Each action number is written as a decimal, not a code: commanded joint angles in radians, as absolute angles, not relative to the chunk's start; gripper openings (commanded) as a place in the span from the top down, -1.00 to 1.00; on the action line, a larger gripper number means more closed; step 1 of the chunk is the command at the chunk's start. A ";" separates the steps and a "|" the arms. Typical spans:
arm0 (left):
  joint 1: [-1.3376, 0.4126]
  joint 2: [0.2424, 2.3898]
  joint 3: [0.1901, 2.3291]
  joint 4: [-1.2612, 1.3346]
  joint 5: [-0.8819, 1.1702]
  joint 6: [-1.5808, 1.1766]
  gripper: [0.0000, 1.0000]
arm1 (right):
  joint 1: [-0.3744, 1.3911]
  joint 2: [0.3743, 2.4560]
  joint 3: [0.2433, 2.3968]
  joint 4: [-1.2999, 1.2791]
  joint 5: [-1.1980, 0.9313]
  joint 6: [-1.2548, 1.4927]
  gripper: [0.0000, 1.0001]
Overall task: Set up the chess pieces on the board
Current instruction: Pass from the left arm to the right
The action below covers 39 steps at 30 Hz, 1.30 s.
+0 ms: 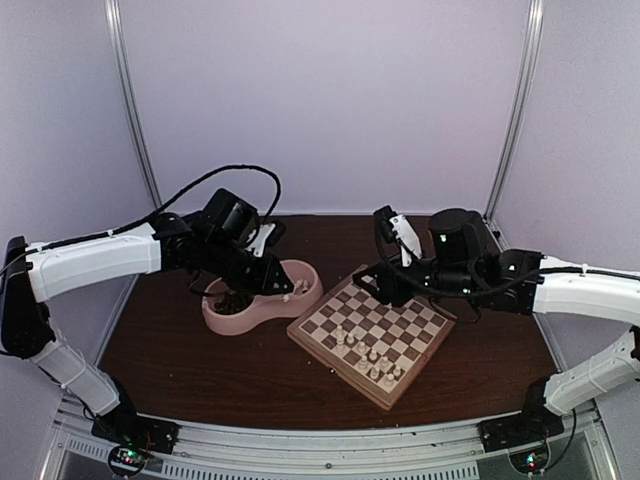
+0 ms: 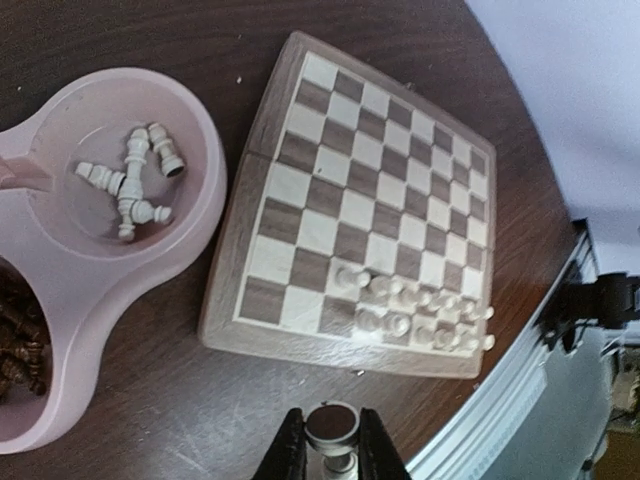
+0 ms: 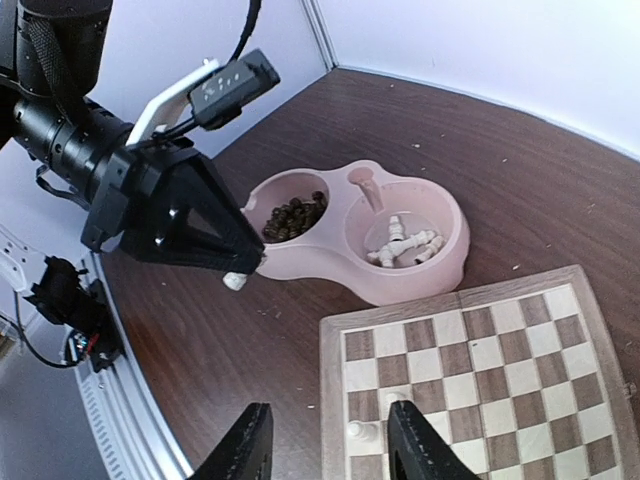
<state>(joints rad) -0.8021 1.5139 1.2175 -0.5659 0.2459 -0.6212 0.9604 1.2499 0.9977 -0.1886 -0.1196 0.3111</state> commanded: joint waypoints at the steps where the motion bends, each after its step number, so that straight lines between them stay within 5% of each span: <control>1: -0.801 1.467 1.190 -0.354 0.306 -0.836 0.75 | 1.024 1.209 0.905 0.052 -0.129 0.477 0.17; 17: -0.802 1.463 1.009 0.179 0.336 -1.453 0.74 | 1.161 1.314 0.840 0.310 0.119 0.401 0.15; 27: -0.807 1.473 0.999 0.208 0.352 -1.482 0.74 | 1.161 1.478 0.953 0.315 0.226 0.400 0.05; 39: -0.811 1.469 0.980 0.251 0.366 -1.493 0.75 | 1.160 1.542 1.023 0.291 0.264 0.377 0.17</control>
<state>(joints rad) -0.8028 1.4822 0.9890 0.1833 0.3523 -1.4872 1.1564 1.5230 0.9939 0.2859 0.2291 0.3893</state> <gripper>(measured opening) 0.160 0.428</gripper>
